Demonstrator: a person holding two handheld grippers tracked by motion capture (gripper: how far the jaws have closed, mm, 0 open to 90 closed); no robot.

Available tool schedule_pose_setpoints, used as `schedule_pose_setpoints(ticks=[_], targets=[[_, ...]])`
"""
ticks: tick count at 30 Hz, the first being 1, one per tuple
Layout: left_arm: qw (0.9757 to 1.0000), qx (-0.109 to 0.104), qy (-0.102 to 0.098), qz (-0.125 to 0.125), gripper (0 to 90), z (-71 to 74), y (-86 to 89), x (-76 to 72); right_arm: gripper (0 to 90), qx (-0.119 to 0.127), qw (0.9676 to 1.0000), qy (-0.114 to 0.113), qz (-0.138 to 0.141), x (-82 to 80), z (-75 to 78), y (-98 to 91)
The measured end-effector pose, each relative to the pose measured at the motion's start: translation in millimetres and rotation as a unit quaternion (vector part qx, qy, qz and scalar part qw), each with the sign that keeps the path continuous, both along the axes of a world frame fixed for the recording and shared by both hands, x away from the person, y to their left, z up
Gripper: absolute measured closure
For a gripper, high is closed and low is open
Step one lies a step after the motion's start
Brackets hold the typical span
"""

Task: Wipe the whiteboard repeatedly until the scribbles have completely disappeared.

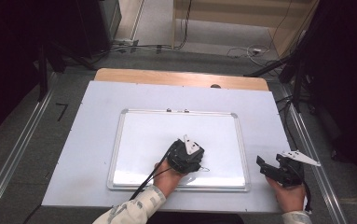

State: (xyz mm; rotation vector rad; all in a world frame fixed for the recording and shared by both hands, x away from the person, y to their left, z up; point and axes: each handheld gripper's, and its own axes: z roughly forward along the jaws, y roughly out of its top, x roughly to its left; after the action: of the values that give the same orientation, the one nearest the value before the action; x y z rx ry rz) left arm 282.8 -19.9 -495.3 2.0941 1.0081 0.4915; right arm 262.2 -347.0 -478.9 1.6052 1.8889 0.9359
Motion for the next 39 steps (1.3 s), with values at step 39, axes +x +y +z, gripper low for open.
schedule_pose_setpoints(ticks=[39], targets=[[0.9996, 0.005, 0.001, -0.028, 41.7, 0.8, -59.9, 6.6, 19.2, 0.002, 1.0, 0.0, 0.003, 0.0, 0.3, 0.3]])
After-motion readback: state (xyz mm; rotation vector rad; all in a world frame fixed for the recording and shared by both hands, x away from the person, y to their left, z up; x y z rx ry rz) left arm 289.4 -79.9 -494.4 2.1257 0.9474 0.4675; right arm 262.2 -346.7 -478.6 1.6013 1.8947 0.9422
